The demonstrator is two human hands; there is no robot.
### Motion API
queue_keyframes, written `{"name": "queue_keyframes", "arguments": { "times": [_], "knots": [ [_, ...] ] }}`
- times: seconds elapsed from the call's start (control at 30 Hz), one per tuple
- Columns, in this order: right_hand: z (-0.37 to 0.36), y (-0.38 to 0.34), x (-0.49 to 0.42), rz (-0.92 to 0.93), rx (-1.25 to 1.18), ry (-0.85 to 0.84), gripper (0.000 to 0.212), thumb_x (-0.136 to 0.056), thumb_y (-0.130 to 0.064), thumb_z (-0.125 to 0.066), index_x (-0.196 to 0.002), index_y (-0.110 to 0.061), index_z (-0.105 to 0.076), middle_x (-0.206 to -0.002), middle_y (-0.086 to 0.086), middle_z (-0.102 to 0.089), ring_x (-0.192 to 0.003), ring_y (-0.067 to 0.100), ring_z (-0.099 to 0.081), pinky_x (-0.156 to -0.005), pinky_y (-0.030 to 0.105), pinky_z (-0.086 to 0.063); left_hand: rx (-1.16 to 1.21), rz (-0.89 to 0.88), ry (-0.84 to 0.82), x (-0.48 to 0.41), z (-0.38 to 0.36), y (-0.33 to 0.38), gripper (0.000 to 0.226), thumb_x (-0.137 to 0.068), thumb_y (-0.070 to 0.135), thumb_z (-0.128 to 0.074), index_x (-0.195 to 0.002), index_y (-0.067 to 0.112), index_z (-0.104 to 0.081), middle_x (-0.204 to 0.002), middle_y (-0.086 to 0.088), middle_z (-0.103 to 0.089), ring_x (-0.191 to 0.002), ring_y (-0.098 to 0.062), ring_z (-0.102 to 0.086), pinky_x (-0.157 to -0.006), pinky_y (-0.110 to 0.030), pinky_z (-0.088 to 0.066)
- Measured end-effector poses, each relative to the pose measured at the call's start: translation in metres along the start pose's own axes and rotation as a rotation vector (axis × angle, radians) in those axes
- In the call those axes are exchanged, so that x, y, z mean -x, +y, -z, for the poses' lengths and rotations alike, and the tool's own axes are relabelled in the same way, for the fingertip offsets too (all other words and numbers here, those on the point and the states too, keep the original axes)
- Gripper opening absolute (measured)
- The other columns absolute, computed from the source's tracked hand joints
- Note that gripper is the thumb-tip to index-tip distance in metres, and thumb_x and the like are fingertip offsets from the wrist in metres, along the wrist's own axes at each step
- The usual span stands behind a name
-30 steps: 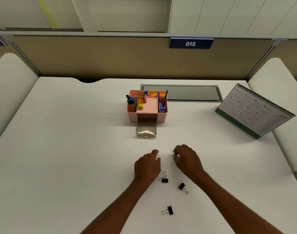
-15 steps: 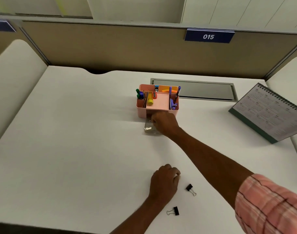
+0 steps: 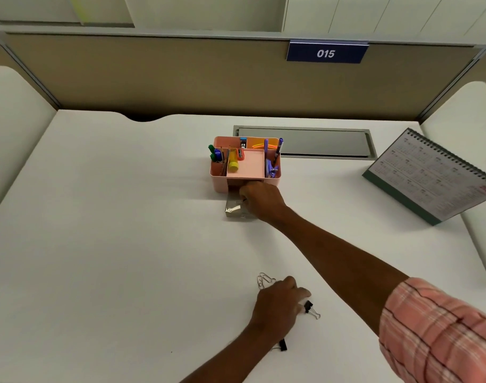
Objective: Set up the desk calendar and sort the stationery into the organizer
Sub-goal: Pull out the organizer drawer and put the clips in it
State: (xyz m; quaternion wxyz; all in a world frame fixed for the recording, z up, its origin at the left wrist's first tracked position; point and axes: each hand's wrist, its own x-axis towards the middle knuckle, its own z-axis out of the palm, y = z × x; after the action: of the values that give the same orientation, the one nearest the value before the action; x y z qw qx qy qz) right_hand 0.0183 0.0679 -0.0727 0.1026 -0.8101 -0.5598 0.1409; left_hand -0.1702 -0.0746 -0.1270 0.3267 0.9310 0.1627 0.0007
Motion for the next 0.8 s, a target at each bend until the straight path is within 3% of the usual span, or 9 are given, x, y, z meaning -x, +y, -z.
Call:
{"name": "queue_keyframes", "arguments": {
  "times": [0.13, 0.27, 0.4, 0.53, 0.63, 0.8],
  "knots": [
    [0.009, 0.005, 0.015, 0.004, -0.044, 0.060, 0.013, -0.096, -0.018, -0.071, -0.107, -0.012, -0.074, -0.108, 0.007, -0.073, -0.099, 0.022, -0.067, -0.081, 0.025, -0.051, -0.026, -0.064, -0.020, -0.005, -0.001, 0.004, 0.038, -0.092, 0.031, -0.066, -0.129, 0.039, -0.059, -0.105, 0.007, -0.057, -0.095, -0.016, -0.062, -0.070, -0.030, -0.049],
    [0.019, 0.015, 0.040, -0.011, -0.108, 0.139, 0.014, -0.097, -0.019, -0.068, -0.109, -0.013, -0.073, -0.109, 0.006, -0.074, -0.097, 0.023, -0.067, -0.075, 0.022, -0.045, -0.043, -0.072, -0.072, -0.010, -0.002, 0.009, 0.041, -0.088, 0.036, -0.073, -0.127, 0.034, -0.062, -0.105, 0.006, -0.059, -0.094, -0.017, -0.064, -0.072, -0.033, -0.056],
    [0.017, 0.030, 0.077, -0.036, -0.173, 0.184, 0.014, -0.096, -0.020, -0.069, -0.107, -0.015, -0.075, -0.109, 0.003, -0.076, -0.096, 0.021, -0.069, -0.081, 0.025, -0.050, -0.074, -0.083, -0.097, -0.011, -0.005, 0.013, 0.026, -0.090, 0.033, -0.072, -0.115, 0.030, -0.067, -0.100, 0.006, -0.054, -0.089, -0.019, -0.063, -0.068, -0.031, -0.051],
    [0.016, 0.050, 0.113, -0.087, -0.224, 0.188, 0.010, -0.092, -0.021, -0.071, -0.100, -0.021, -0.076, -0.097, -0.005, -0.075, -0.081, 0.014, -0.066, -0.071, 0.032, -0.055, -0.084, -0.096, -0.088, -0.010, -0.004, 0.012, 0.025, -0.090, 0.034, -0.071, -0.113, 0.025, -0.067, -0.104, 0.006, -0.056, -0.092, -0.018, -0.063, -0.070, -0.031, -0.047],
    [0.018, 0.058, 0.140, -0.139, -0.280, 0.175, 0.008, -0.092, -0.021, -0.074, -0.099, -0.023, -0.076, -0.093, -0.010, -0.073, -0.071, 0.002, -0.057, -0.069, 0.024, -0.049, -0.057, -0.066, -0.098, -0.008, 0.003, 0.009, 0.026, -0.090, 0.037, -0.068, -0.113, 0.026, -0.068, -0.109, 0.006, -0.057, -0.099, -0.018, -0.062, -0.077, -0.035, -0.052],
    [0.009, 0.055, 0.190, -0.277, -0.409, 0.168, 0.009, -0.093, -0.026, -0.072, -0.102, -0.027, -0.074, -0.089, -0.016, -0.071, -0.073, 0.002, -0.063, -0.071, 0.022, -0.051, -0.018, 0.039, -0.010, -0.009, 0.030, -0.006, 0.030, -0.094, 0.043, -0.066, -0.122, 0.034, -0.067, -0.114, 0.011, -0.063, -0.105, -0.013, -0.063, -0.082, -0.031, -0.052]
  ]
}}
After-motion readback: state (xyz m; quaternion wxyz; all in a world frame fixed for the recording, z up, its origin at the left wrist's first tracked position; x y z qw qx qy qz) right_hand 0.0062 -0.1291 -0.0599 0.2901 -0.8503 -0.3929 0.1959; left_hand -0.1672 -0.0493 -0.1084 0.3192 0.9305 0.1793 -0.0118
